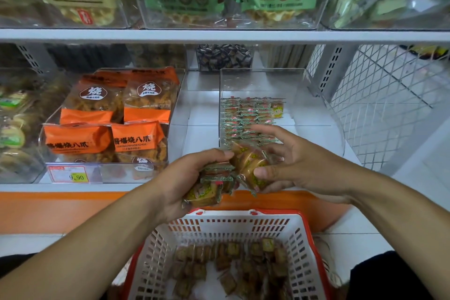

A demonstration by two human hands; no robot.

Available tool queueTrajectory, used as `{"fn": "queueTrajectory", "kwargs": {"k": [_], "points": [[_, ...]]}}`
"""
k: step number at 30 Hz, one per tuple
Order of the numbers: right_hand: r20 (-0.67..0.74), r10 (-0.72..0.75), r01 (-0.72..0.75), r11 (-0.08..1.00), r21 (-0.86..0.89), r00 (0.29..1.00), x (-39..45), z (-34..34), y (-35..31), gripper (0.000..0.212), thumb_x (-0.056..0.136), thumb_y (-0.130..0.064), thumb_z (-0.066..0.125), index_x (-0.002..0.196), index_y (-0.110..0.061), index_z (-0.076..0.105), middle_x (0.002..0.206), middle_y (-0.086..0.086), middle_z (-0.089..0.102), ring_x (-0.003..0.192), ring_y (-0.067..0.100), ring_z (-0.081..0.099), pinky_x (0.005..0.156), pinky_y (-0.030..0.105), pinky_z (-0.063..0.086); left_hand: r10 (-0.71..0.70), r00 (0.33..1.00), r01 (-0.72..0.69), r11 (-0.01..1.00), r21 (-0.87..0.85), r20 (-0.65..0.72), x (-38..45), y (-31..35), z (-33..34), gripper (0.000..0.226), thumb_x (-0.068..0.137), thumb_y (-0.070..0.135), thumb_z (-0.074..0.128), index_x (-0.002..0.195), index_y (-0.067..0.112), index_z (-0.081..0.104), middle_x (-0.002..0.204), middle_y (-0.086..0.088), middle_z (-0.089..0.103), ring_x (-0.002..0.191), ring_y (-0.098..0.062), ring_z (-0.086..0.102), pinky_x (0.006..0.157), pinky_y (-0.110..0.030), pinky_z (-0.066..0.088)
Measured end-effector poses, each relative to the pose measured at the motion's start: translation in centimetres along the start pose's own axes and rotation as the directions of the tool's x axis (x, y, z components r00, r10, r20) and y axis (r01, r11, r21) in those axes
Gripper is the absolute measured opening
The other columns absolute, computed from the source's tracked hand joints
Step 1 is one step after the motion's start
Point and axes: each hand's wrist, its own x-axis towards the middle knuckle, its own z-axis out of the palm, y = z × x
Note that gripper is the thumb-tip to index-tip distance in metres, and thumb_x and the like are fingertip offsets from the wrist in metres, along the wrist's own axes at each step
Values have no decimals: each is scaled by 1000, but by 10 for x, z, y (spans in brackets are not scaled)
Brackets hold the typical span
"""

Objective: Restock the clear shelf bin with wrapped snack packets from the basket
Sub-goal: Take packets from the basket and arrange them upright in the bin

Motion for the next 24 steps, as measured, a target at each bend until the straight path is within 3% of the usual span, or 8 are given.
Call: {"fn": "queueTrajectory", "kwargs": {"k": [1,3,7,10,16,18,20,24], "points": [[44,5,-3,1000,-27,999,-1,0,0,81,83,0,75,146,-41,45,143,1,49,107,34,72,78,40,62,-27,999,27,999,17,21,-1,1,0,48,79,35,76,117,6,72,106,-20,70,85,-28,66,68,-36,48],[107,3,8,995,-96,994,0,0,2,80,84,4,74,146,-40,47,148,-6,46,110,32,71,80,40,62,-59,997,57,997,51,40,-3,3,2,39,78,34,76,109,12,74,96,-16,71,69,-22,67,53,-28,51],[38,-45,51,980,-194,998,5,0,2,69,78,21,71,128,-25,62,122,-1,68,96,25,73,79,38,61,-43,999,43,998,-36,-14,-3,3,7,27,78,31,77,98,13,78,86,-12,72,58,-19,67,41,-25,52],[-13,-74,70,976,-207,997,9,-5,-4,61,74,20,75,119,-19,63,107,4,72,93,28,73,78,39,60,18,997,-25,995,-99,-71,1,6,11,28,78,32,73,98,13,78,89,-12,71,59,-18,66,40,-25,50],[-228,-199,197,980,-33,953,25,-18,-20,56,73,5,82,118,-16,56,113,10,68,87,21,74,71,33,59,81,989,-108,967,-232,-121,6,20,19,21,91,32,67,88,16,80,90,-13,76,60,-18,69,41,-24,51],[-227,-189,177,982,-70,955,30,-23,-22,64,69,-5,86,124,-23,57,108,10,72,83,20,71,71,33,54,73,993,-94,968,-234,-98,9,23,25,21,90,33,68,83,18,81,89,-13,76,60,-18,70,40,-24,51],[-187,-186,173,981,-85,965,34,-25,-22,58,73,-6,84,124,-27,63,106,10,75,86,21,71,73,31,54,65,995,-81,974,-213,-79,13,27,30,22,89,34,68,77,22,82,90,-12,76,63,-17,70,42,-24,52],[-186,-182,165,981,-104,965,44,-31,-20,46,79,9,75,120,-9,63,107,12,73,94,21,70,80,30,54,89,990,-110,974,-200,-111,24,32,34,23,91,36,66,87,19,81,96,-13,76,71,-19,71,45,-24,53]]}}
